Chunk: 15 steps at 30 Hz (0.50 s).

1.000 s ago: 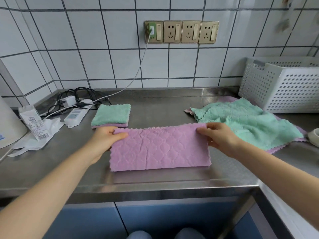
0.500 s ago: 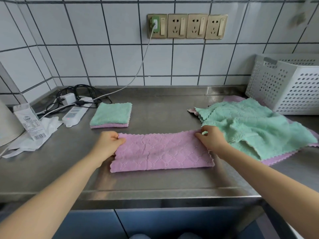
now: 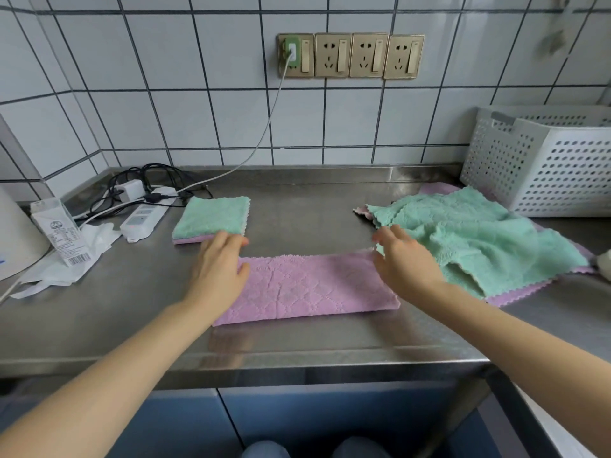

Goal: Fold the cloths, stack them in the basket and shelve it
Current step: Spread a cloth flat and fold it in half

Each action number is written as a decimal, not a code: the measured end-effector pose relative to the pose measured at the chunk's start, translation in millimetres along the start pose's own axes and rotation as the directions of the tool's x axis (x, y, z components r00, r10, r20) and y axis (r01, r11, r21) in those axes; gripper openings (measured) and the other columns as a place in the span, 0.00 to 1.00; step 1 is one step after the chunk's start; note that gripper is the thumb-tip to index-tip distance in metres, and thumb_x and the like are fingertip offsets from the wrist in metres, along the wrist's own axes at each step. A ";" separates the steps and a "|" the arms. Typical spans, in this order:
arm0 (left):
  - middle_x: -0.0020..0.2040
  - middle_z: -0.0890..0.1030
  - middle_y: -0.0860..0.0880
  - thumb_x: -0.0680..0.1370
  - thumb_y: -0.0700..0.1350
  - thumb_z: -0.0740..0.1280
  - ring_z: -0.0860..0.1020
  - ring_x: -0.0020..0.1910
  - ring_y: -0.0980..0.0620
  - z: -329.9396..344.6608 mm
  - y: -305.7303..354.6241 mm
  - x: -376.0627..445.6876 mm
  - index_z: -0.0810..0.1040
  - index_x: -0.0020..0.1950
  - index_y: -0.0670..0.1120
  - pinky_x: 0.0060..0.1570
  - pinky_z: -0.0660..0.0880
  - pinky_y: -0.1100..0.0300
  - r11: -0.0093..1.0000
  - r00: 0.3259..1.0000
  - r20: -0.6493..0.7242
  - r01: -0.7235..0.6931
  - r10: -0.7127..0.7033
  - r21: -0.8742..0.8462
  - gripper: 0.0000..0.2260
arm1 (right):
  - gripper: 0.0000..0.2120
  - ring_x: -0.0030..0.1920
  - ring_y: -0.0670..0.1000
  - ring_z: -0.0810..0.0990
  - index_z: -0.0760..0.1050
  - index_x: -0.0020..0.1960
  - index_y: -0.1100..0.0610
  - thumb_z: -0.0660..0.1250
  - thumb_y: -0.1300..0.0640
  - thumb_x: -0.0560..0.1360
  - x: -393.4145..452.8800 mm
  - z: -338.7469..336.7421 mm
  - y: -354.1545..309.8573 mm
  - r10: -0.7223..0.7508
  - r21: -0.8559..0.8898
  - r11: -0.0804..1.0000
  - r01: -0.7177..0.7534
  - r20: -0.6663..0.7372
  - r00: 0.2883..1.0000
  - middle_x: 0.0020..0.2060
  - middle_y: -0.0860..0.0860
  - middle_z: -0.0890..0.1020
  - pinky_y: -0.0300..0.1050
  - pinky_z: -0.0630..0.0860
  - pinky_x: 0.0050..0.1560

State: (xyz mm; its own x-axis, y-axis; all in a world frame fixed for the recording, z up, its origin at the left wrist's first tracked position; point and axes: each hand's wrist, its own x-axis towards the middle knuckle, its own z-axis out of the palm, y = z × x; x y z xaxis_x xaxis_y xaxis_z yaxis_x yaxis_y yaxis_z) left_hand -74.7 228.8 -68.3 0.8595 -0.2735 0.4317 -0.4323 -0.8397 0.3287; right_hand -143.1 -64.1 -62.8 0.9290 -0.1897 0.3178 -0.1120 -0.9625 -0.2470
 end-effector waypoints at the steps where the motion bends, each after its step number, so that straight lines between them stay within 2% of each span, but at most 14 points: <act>1: 0.58 0.76 0.47 0.75 0.42 0.67 0.73 0.59 0.45 -2.1 13.4 -7.7 0.75 0.62 0.44 0.60 0.69 0.51 0.993 0.994 0.055 -0.092 0.096 -0.071 0.15 | 0.12 0.52 0.58 0.77 0.74 0.59 0.58 0.60 0.56 0.78 -9.4 -2.6 -8.1 -0.143 -0.027 0.989 0.143 -0.003 0.990 0.56 0.55 0.75 0.53 0.77 0.49; 2: 0.61 0.75 0.50 0.76 0.45 0.66 0.72 0.61 0.49 -1.8 27.4 -16.4 0.75 0.63 0.46 0.63 0.66 0.56 0.975 0.973 0.142 -0.158 0.180 -0.154 0.15 | 0.12 0.54 0.57 0.77 0.76 0.59 0.58 0.60 0.55 0.79 -19.4 -3.5 -17.6 -0.278 0.021 0.961 0.277 0.037 0.960 0.56 0.54 0.76 0.52 0.76 0.53; 4: 0.69 0.70 0.54 0.79 0.51 0.63 0.66 0.69 0.56 2.8 52.4 -33.7 0.69 0.70 0.50 0.69 0.57 0.63 0.944 0.891 0.336 -0.237 0.305 -0.228 0.20 | 0.16 0.56 0.56 0.76 0.77 0.59 0.58 0.57 0.53 0.79 -38.4 1.9 -35.2 -0.491 0.164 0.868 0.468 0.153 0.858 0.56 0.55 0.78 0.50 0.72 0.59; 6: 0.76 0.61 0.56 0.80 0.56 0.59 0.54 0.75 0.58 9.1 61.3 -47.4 0.61 0.75 0.51 0.73 0.48 0.65 0.935 0.818 0.457 -0.282 0.351 -0.214 0.25 | 0.20 0.57 0.55 0.76 0.77 0.60 0.58 0.52 0.50 0.79 -53.1 12.1 -43.4 -0.571 0.209 0.819 0.534 0.215 0.792 0.57 0.54 0.79 0.50 0.71 0.61; 9: 0.78 0.50 0.59 0.80 0.59 0.55 0.43 0.76 0.61 10.1 48.7 -65.9 0.53 0.77 0.54 0.72 0.41 0.64 0.950 0.783 0.540 -0.283 0.309 -0.133 0.27 | 0.21 0.58 0.54 0.77 0.77 0.62 0.56 0.51 0.50 0.79 -69.0 13.4 -33.0 -0.561 0.193 0.827 0.529 0.209 0.801 0.60 0.52 0.79 0.49 0.73 0.61; 12: 0.76 0.45 0.63 0.75 0.66 0.48 0.39 0.74 0.66 2.0 29.2 -82.3 0.49 0.77 0.58 0.73 0.39 0.64 0.958 0.777 0.562 -0.264 0.282 -0.115 0.32 | 0.16 0.56 0.51 0.78 0.78 0.59 0.55 0.56 0.54 0.79 -77.8 5.8 -10.1 -0.552 0.177 0.832 0.525 0.175 0.816 0.57 0.50 0.80 0.44 0.74 0.59; 15: 0.75 0.44 0.65 0.70 0.72 0.38 0.38 0.73 0.67 -6.7 10.7 -94.0 0.48 0.76 0.60 0.71 0.36 0.66 0.969 0.816 0.527 -0.236 0.238 -0.073 0.36 | 0.11 0.51 0.51 0.79 0.80 0.55 0.55 0.62 0.58 0.77 -76.9 1.2 13.8 -0.527 0.161 0.847 0.507 0.125 0.841 0.51 0.49 0.81 0.40 0.74 0.54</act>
State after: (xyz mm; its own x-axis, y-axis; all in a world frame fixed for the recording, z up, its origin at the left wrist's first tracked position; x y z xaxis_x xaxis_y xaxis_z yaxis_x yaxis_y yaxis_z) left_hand -161.9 248.7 -99.8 0.7422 -0.6701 -0.0119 -0.6413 -0.7151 0.2782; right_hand -215.7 -62.5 -91.7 0.8842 0.3717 0.2828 0.4326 -0.8801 -0.1955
